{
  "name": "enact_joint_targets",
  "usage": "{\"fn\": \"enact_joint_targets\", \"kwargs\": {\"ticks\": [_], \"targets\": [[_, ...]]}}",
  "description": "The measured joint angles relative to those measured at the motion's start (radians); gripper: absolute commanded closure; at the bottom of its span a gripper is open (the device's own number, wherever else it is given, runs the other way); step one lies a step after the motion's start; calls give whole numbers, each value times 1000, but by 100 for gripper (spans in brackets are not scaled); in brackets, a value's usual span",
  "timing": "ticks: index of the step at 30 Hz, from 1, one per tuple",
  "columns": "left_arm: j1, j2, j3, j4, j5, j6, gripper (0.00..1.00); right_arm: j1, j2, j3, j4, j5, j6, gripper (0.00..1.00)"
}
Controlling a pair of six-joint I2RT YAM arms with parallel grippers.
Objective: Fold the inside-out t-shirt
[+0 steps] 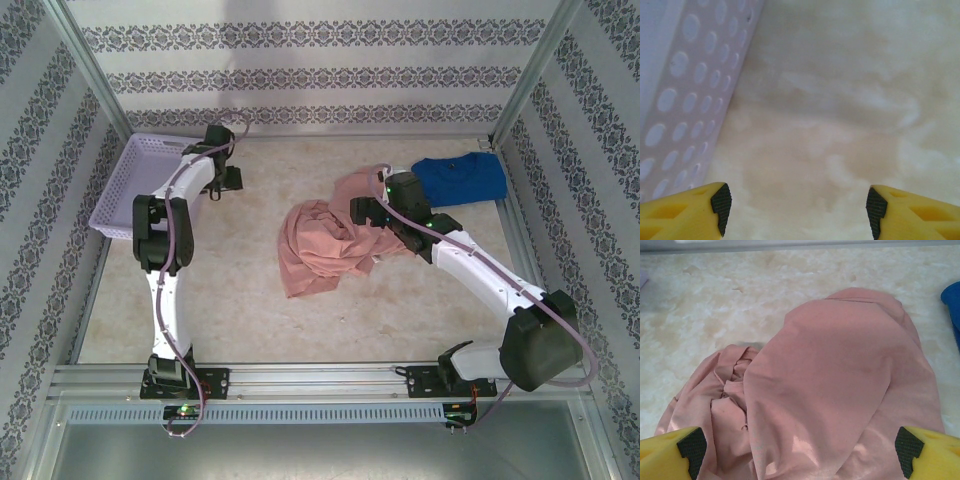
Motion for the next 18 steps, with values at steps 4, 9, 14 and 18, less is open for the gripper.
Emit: {"fn": "enact_joint_targets", "kwargs": {"ticks": [4,9,14,18], "targets": [[38,43,90,-8,-4,34,25,0,13,0,0,0,2,2],[45,128,268,-11,32,45,23,0,109,32,-45,-20,2,2],[45,208,450,-55,18,46,22,-1,169,45,-108,-46,1,2],[44,193,446,-76,76,40,22,-24,171,46,-157,-68,5,8]]}}
